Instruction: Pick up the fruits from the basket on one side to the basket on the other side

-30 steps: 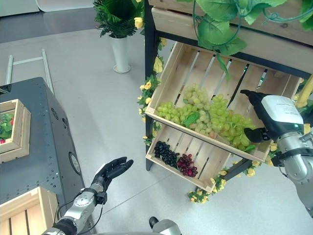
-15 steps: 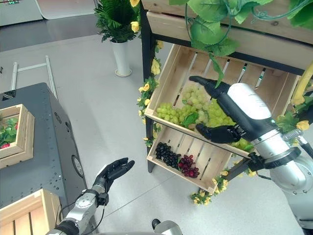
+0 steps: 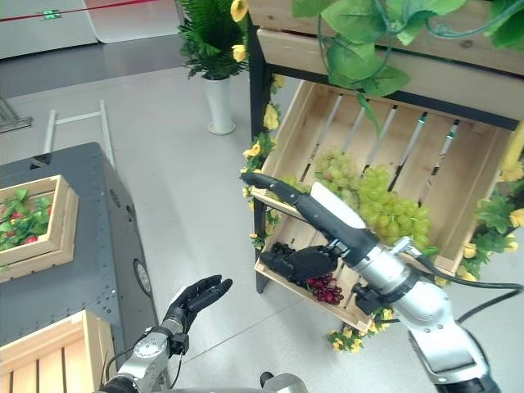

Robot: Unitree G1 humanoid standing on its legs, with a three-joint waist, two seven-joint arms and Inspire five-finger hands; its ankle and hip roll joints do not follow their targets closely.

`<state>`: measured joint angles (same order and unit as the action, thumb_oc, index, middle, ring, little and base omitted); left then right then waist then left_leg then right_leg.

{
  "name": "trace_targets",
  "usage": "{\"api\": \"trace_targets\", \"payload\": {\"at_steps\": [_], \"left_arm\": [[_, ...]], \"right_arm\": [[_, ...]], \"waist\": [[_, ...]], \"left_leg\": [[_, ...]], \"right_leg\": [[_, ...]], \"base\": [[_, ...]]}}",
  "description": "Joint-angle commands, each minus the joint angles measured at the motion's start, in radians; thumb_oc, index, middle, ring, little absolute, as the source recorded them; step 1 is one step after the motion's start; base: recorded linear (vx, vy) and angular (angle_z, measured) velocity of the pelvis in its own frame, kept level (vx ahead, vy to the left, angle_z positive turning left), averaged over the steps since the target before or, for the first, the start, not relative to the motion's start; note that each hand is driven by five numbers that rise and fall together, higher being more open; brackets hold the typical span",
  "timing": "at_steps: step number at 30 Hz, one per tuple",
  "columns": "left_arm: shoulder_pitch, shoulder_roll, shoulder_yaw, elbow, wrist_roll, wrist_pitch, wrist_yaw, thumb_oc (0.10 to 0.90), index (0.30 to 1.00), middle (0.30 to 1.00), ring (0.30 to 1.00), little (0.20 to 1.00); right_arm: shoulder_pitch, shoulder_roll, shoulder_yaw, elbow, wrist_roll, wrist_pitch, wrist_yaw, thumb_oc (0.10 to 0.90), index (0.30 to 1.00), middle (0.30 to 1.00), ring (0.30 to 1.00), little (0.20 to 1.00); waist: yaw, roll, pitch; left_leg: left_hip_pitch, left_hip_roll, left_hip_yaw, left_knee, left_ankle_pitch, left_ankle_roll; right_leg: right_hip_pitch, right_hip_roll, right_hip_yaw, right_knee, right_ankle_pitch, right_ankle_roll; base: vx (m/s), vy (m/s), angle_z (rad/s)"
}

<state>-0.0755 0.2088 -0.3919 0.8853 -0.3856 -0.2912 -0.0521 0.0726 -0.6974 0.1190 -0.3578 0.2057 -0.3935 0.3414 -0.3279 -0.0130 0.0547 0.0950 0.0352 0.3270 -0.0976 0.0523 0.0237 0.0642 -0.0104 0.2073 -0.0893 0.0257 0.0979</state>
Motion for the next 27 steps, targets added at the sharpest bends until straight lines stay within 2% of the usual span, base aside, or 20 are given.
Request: {"api": "trace_targets", "payload": {"at_steps": [1,2,3,5,12,20,23,27], "left_arm": [[-0.091,0.019,-0.008,0.017,0.005,-0.094,0.025,0.8,0.9,0.9,0.9,0.9],[-0.092,0.012,-0.015,0.029,0.003,-0.094,0.036,0.8,0.9,0.9,0.9,0.9],[-0.092,0.011,-0.016,0.031,0.003,-0.094,0.038,0.8,0.9,0.9,0.9,0.9],[-0.093,0.003,-0.026,0.055,0.005,-0.101,0.054,0.8,0.9,0.9,0.9,0.9],[-0.093,-0.004,-0.043,0.096,0.028,-0.082,0.093,0.8,0.9,0.9,0.9,0.9],[-0.06,-0.026,-0.032,0.123,-0.003,-0.039,0.064,0.8,0.9,0.9,0.9,0.9],[-0.044,-0.036,-0.022,0.154,0.038,-0.022,0.068,0.8,0.9,0.9,0.9,0.9],[-0.018,-0.034,-0.004,0.19,0.106,-0.022,0.077,0.8,0.9,0.9,0.9,0.9]], "right_arm": [[-0.15,0.076,0.019,0.053,0.121,-0.109,-0.032,0.8,0.9,0.9,0.9,0.9],[-0.156,0.116,0.064,0.085,0.165,-0.088,-0.02,0.8,0.9,0.9,0.9,0.9],[-0.157,0.123,0.072,0.091,0.166,-0.085,-0.018,0.8,0.9,0.9,0.9,0.9],[-0.162,0.19,0.156,0.16,0.183,-0.081,-0.031,0.8,0.9,0.9,0.9,0.9],[-0.17,0.285,0.306,0.328,0.144,-0.068,-0.114,0.8,0.9,0.9,0.9,0.9],[-0.147,0.341,0.344,0.538,0.174,0.006,-0.17,0.8,0.9,0.9,0.9,0.9],[-0.148,0.369,0.361,0.69,0.171,0.033,-0.142,0.8,0.9,0.9,0.9,0.9],[-0.148,0.379,0.37,0.801,0.111,0.067,-0.147,0.8,0.9,0.9,0.9,0.9]], "waist": [[0.064,-0.012,-0.016],[0.071,-0.011,-0.014],[0.072,-0.01,-0.013],[0.084,-0.008,-0.007],[0.118,-0.004,0.006],[0.146,0.002,0.013],[0.167,-0.001,0.014],[0.194,-0.005,0.012]], "left_leg": [[0.083,-0.055,-0.011,0.03,-0.205,0.032],[0.084,-0.057,-0.019,0.029,-0.202,0.03],[0.084,-0.057,-0.02,0.029,-0.201,0.029],[0.085,-0.058,-0.031,0.026,-0.195,0.027],[0.069,-0.063,-0.044,0.027,-0.172,0.023],[0.071,-0.069,-0.079,0.02,-0.167,0.022],[0.071,-0.071,-0.1,0.016,-0.165,0.021],[0.072,-0.072,-0.118,0.016,-0.163,0.018]], "right_leg": [[-0.029,0.075,-0.026,0.016,-0.003,0.008],[-0.026,0.072,-0.035,0.016,-0.002,0.007],[-0.026,0.071,-0.037,0.016,-0.002,0.007],[-0.021,0.065,-0.052,0.015,-0.002,0.006],[-0.032,0.053,-0.082,0.022,0.006,-0.002],[-0.016,0.042,-0.121,0.023,-0.001,-0.006],[-0.007,0.037,-0.15,0.021,-0.006,-0.009],[0.005,0.031,-0.18,0.017,-0.012,-0.015]], "base": [[-0.03,-0.039,0.11],[-0.02,-0.026,0.09],[-0.02,-0.034,0.2],[-0.02,-0.037,0.19],[-0.05,-0.05,0.1],[0.0,-0.027,0.1],[0.01,-0.047,0.11],[0.05,-0.066,0.18]]}}
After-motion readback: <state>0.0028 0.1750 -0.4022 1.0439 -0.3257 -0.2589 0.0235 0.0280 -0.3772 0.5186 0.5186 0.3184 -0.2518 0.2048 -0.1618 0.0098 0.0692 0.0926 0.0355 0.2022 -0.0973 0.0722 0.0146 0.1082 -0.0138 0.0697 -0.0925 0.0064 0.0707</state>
